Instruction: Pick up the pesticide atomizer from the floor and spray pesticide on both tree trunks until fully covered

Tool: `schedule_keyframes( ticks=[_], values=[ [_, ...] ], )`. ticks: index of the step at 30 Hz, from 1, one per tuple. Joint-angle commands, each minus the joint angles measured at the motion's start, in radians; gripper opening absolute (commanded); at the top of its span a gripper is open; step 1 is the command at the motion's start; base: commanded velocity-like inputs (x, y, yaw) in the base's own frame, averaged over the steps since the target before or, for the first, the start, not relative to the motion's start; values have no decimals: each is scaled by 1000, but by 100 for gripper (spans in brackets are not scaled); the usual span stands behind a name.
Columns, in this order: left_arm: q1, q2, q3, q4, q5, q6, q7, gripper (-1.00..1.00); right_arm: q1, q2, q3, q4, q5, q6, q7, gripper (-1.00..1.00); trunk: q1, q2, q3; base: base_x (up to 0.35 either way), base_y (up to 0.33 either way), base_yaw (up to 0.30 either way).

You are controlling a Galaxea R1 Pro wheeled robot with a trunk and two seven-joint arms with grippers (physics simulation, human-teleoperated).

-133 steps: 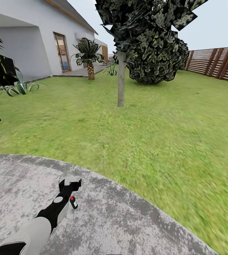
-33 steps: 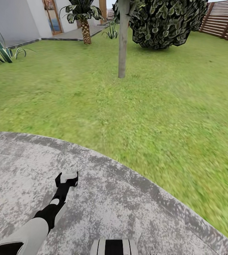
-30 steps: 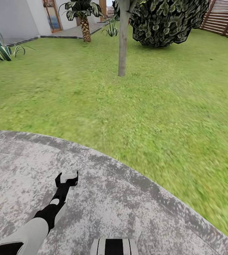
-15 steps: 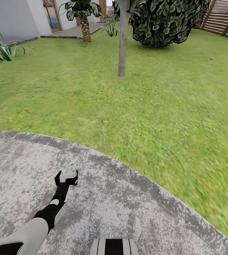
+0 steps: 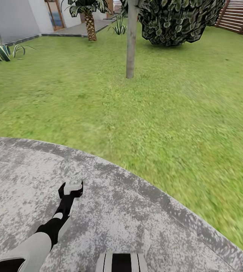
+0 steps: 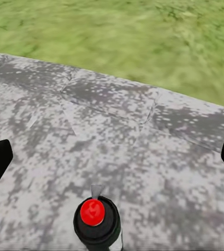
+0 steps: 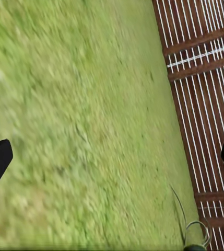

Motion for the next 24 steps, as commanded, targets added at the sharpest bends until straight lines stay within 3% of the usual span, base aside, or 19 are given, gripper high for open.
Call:
schedule_keyframes(
  ticks=[1, 7, 14, 24],
  values=[
    [0, 0, 0, 0, 0, 0, 0, 100, 0, 0, 0, 0, 0, 0, 0, 100, 0, 0, 0, 0, 0, 0],
    [0, 0, 0, -1, 0, 0, 0, 100, 0, 0, 0, 0, 0, 0, 0, 100, 0, 0, 0, 0, 0, 0],
    [0, 0, 0, -2, 1, 0, 0, 100, 0, 1, 0, 0, 0, 0, 0, 100, 3, -2, -27, 0, 0, 0],
    [0, 0, 0, -4, 3, -3, 0, 100, 0, 2, 0, 0, 0, 0, 0, 100, 3, -2, -27, 0, 0, 0]
  ],
)
